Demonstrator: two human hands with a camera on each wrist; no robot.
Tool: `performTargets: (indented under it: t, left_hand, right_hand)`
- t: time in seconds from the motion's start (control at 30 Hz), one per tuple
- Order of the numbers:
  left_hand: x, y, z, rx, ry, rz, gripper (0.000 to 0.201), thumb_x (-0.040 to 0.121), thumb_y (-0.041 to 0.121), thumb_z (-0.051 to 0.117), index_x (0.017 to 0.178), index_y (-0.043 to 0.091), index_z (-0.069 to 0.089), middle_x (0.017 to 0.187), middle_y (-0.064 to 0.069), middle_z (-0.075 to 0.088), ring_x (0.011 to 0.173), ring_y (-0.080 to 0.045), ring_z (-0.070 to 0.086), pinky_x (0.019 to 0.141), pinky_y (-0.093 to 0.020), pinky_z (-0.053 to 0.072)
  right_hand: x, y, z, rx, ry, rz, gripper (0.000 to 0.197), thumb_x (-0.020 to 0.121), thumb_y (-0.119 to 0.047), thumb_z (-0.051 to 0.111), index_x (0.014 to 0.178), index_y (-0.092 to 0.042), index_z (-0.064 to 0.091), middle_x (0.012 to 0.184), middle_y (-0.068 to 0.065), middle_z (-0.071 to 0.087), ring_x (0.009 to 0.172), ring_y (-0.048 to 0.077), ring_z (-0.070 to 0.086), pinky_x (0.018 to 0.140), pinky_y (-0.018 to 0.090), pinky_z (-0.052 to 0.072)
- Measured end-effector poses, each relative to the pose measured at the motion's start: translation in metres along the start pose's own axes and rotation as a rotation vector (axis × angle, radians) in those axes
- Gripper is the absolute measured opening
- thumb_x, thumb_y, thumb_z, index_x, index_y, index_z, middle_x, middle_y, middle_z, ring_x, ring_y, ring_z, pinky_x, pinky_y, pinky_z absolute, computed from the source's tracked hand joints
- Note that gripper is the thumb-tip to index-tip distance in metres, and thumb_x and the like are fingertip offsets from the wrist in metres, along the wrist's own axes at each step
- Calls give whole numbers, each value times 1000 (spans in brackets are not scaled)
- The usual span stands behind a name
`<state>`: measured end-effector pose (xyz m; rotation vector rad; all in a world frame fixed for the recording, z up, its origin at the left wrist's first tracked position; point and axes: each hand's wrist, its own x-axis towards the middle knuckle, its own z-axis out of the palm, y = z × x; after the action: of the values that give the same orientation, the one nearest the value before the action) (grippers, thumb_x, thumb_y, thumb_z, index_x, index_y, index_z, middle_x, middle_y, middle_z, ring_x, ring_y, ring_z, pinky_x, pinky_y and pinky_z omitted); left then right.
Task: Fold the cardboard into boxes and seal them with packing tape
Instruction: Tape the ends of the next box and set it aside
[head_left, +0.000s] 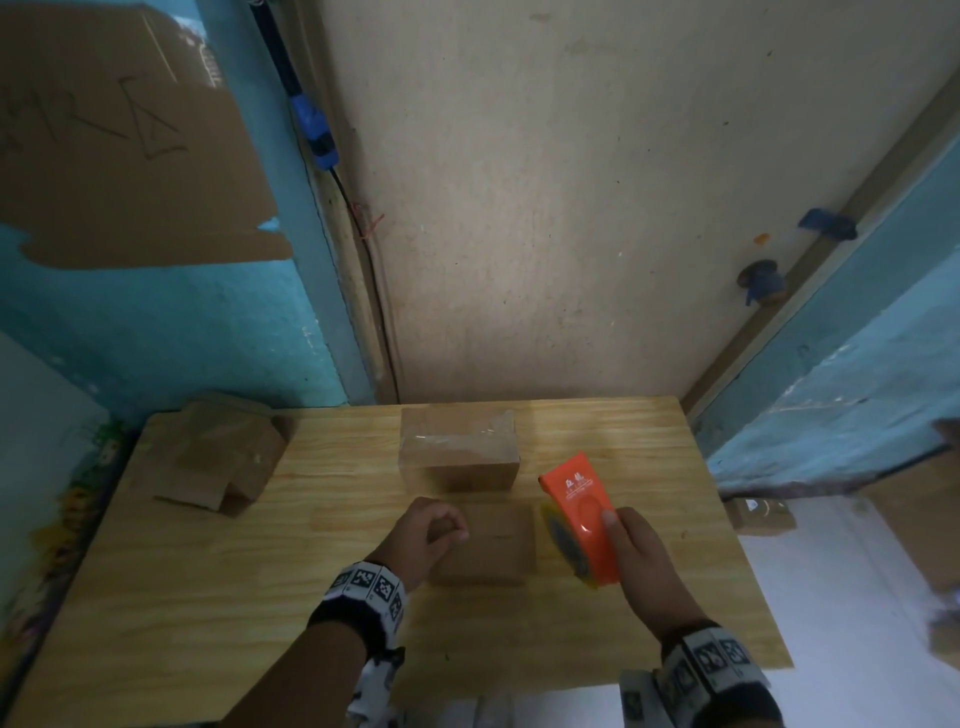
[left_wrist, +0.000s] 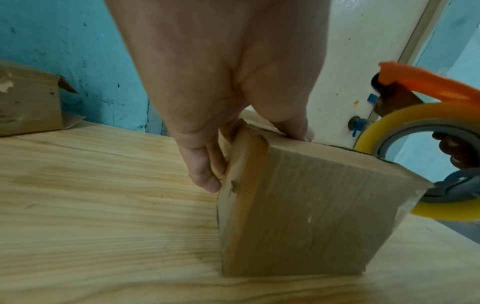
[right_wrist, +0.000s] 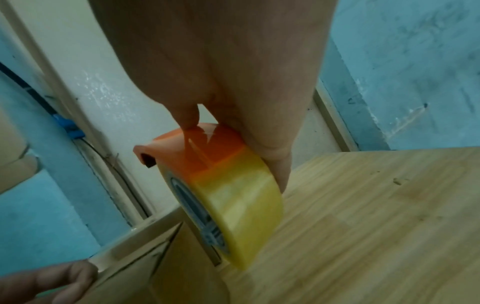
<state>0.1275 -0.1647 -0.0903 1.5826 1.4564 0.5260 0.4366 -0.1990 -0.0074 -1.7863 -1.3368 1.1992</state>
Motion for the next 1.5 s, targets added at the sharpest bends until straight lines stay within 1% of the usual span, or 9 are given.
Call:
performTargets:
  t: [0.1,0.27,0.63,0.83,1.0,1.13,1.23,1.37,1.5]
  left_hand:
    - [1,2,0,43,-15,1,5,96,39,67,92,41,65,119,14,55,110,-1,55,101,-34,48]
    - [0,5,1,25,4,-5,7,96,35,68,92,40,65,118,12,55,110,-4,55,101,-32,47]
    - [-5,15,2,-10,27,-57,20,97,23,68,106,39,61,127,3,54,119,-15,57,109,-35,46]
    - [-4,11,5,-3,12,-107,28,99,18,65,127,24,64,133,-1,51,125,-17,55,112,-35,45]
    - [-8,10,4,-62,-2,-133,29,101,16,62,122,34,55,139,2,45,129,-17,54,110,-37,49]
    - [-10,16,2,-22,-5,-116,24,100,22,65,123,28,63,135,5,43,126,-13,53,112,-33,45]
    - [-12,23,-8,4,82,-69,18,96,17,69,98,34,69,132,9,43,122,-8,50,113,-32,41]
    - [-17,45,-28,-345,249,-110,12,99,22,65,90,28,72,101,6,73,101,-14,67,92,-33,55]
    - [-27,76,-56,-998,-60,-290,31,100,35,62,105,6,70,102,-16,74,96,-32,71,85,-42,59]
  right_hand:
    - [-4,-17,1,122,39,4,38,111,-36,47,100,-6,67,96,15,71,85,29,70,61,27,56]
    - [3,-50,8,161,106,40,53,113,-41,42,72,-8,53,56,3,53,54,20,59,57,31,51]
    - [33,-70,44,-190,-102,-74,61,112,-53,37,77,-10,62,66,10,61,65,33,70,71,46,60]
    - [29,-76,47,-257,-134,-155,65,113,-49,36,83,2,64,67,19,66,63,32,71,58,41,58]
    - [25,-78,46,-283,-176,-212,60,112,-44,39,76,-2,62,58,4,57,58,35,65,50,33,49]
    - [27,-77,49,-290,-144,-160,58,113,-45,38,83,-3,64,68,13,67,62,33,71,54,43,58]
    - [29,-80,52,-286,-99,-75,53,114,-45,36,88,-7,63,81,19,73,65,27,76,58,45,64]
    - [27,-83,54,-312,-82,-66,55,114,-45,34,89,-4,62,83,21,73,67,27,76,62,49,65]
    - [27,-84,55,-330,-66,-72,54,114,-45,34,88,-7,63,82,18,73,69,24,76,67,48,66]
